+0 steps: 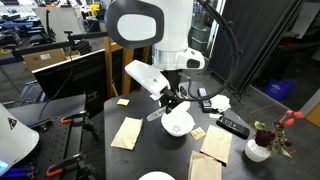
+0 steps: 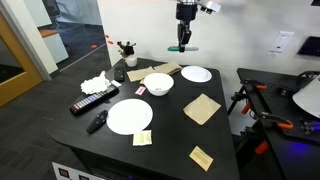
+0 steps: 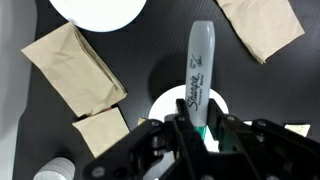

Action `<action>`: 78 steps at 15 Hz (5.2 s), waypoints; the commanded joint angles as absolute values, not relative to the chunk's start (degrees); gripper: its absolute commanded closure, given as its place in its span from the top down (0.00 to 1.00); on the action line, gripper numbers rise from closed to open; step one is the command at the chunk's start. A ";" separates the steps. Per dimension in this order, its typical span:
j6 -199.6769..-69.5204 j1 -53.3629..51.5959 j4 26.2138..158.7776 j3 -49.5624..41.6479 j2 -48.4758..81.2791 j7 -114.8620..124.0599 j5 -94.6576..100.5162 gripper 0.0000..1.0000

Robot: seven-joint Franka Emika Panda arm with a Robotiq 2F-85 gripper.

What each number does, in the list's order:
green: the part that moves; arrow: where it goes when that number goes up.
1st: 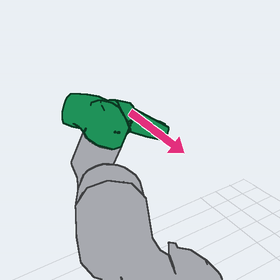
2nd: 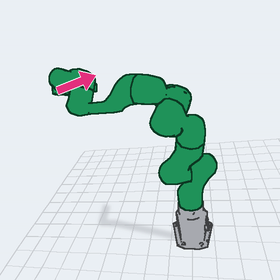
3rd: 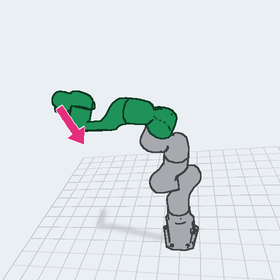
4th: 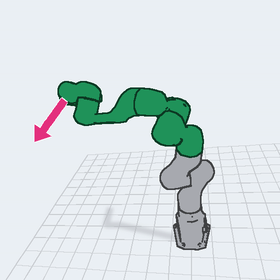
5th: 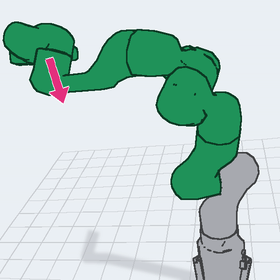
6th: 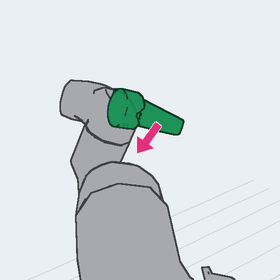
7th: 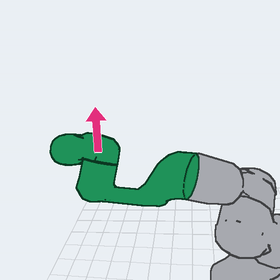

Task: Pick the pen on the table and put it in the bowl

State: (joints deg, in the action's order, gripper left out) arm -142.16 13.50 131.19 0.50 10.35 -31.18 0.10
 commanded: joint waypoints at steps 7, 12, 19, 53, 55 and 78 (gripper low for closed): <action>-142.73 12.15 130.95 -0.82 10.86 -32.68 -0.70 0.06; -144.40 13.72 129.23 1.53 14.50 -47.81 -10.59 0.06; -144.37 16.18 125.12 4.90 19.16 -68.45 -24.61 0.06; -138.72 14.82 111.55 3.52 35.79 -121.91 -46.83 0.06; -139.11 14.88 111.09 3.66 36.58 -121.71 -45.82 0.06; -130.81 12.83 122.30 1.88 15.20 -113.95 -31.79 1.00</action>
State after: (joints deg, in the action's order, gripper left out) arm -134.86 13.86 118.61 3.49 21.86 -117.37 -35.58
